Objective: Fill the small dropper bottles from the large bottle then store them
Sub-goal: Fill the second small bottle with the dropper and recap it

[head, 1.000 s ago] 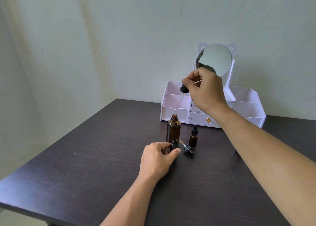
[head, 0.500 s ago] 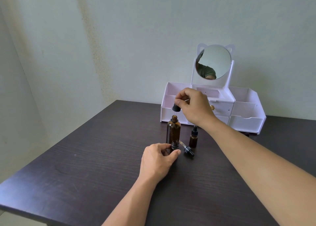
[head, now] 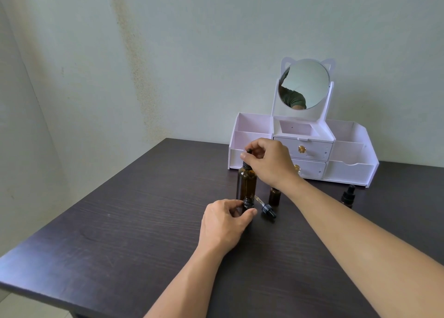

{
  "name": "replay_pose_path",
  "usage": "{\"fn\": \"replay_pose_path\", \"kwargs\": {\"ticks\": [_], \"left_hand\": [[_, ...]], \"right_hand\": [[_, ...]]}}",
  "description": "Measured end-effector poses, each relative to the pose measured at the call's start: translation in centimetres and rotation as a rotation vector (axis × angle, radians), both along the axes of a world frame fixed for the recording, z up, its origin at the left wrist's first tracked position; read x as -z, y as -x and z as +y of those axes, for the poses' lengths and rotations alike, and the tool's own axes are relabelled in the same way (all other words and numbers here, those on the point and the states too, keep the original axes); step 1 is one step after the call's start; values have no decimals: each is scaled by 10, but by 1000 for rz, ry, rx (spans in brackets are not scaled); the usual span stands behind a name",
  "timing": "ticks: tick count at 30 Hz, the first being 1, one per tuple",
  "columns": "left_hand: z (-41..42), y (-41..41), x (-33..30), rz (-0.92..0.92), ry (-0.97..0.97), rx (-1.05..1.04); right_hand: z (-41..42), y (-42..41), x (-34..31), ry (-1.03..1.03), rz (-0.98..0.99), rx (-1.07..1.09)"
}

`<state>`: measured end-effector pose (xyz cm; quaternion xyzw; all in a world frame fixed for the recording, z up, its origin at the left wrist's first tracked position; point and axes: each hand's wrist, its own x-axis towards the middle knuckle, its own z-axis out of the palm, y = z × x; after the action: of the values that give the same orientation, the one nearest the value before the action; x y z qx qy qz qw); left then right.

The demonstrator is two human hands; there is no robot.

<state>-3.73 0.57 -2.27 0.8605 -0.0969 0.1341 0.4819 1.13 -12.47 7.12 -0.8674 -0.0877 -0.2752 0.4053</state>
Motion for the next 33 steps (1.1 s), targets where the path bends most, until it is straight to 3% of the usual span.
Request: {"fn": "replay_pose_path", "kwargs": {"ticks": [33], "left_hand": [[0, 2, -3, 7, 3, -2]], "right_hand": [[-3, 3, -2, -145, -35, -37]]}}
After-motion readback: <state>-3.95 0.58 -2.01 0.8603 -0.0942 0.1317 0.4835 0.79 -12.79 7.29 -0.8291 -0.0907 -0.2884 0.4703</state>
